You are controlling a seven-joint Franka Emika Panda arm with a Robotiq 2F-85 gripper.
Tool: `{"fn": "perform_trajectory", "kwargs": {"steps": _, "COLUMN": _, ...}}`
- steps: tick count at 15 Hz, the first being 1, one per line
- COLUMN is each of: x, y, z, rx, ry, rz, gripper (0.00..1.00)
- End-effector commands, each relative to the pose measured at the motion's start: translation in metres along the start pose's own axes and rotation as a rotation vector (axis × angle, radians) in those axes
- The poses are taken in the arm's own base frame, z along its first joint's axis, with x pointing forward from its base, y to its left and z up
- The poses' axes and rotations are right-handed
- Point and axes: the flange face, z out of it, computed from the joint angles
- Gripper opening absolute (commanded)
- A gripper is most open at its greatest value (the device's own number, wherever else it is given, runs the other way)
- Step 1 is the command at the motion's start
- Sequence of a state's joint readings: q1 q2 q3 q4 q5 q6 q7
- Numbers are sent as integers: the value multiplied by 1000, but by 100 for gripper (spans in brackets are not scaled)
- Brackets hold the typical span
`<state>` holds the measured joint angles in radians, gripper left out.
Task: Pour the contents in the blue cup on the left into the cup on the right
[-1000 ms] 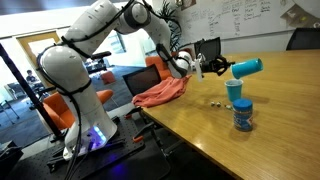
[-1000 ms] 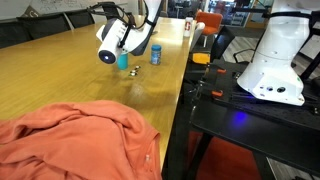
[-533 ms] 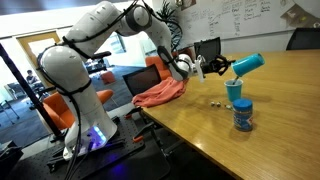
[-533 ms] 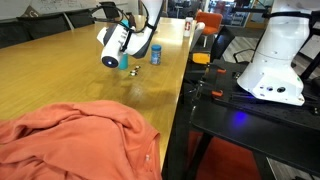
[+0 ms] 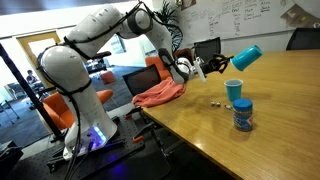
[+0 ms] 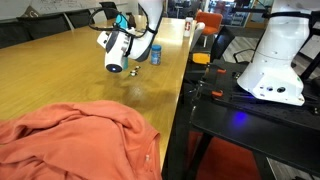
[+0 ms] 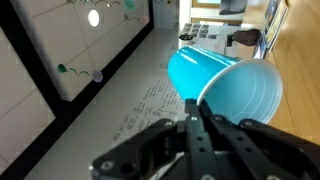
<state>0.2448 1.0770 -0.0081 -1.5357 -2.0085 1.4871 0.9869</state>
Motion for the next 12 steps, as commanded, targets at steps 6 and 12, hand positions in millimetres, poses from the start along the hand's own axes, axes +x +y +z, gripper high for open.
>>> {"fn": "perform_trajectory", "kwargs": {"steps": 6, "x": 14, "y": 31, "z": -34, "rx": -23, "ry": 46, "rz": 40, "gripper": 1}}
{"fn": "perform_trajectory", "kwargs": {"steps": 12, "x": 29, "y": 118, "z": -69, "rx": 147, "ry": 114, "rz": 212, "gripper": 1}}
